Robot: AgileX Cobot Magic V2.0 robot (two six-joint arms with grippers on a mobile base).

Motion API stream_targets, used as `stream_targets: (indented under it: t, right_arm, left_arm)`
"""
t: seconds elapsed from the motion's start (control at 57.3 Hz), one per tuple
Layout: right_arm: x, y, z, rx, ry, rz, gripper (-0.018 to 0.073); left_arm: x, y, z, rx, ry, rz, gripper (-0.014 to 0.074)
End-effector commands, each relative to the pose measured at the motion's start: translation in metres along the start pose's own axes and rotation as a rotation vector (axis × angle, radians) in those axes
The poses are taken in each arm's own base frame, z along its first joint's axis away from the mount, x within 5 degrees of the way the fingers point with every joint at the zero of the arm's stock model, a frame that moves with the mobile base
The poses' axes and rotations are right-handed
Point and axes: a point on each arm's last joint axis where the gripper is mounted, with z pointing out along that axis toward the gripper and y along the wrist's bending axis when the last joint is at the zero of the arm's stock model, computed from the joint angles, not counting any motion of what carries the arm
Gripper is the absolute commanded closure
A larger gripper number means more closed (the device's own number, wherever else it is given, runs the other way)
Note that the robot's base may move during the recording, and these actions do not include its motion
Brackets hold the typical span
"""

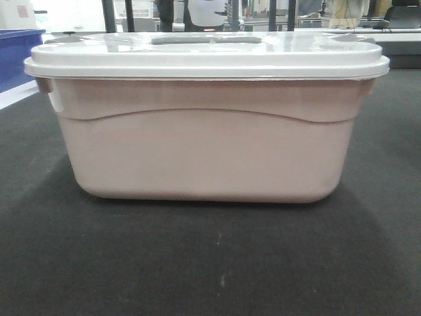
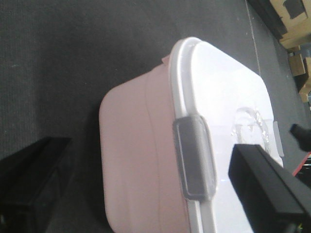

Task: Grab white bin and place on right shelf
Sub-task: 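Grip the bin's lid-edge handles with both grippers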

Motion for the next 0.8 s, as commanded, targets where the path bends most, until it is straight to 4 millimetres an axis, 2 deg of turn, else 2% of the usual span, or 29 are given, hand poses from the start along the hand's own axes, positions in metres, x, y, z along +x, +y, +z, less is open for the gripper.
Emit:
stream_targets:
  t: [0.0,0.087,0.192,0.471,0.786]
  right_arm:
    - [0.005,0.007,0.002,-0.177,-0.008,0.007,-0.0066]
    - [0.012,-0.008,0.012,-0.213,-0.025,0.059,-0.0066]
    - [0.019,-0.014,0.026,-0.255,-0.026,0.099,-0.0066]
    - [0.033,0.006,0.073,-0.379,0.054,0.098,-0.0066]
    - [0.039,0.001,0.089,-0.394,0.092,0.134,-0.0066]
  left_arm:
    - [-0.004,-0.023,-0.006,0.166,0.006,0.026,0.0062]
    - [-0.006,-0.016,-0.001,0.183,0.002,-0.005,0.0062]
    - [-0.006,-0.012,0.002,0.217,-0.020,-0.045,0.0062]
    - [0.005,-0.018,0.021,0.284,0.010,-0.096,0.0062]
    - [0.014,-0.039,0.047,0.337,0.084,-0.074,0.0062]
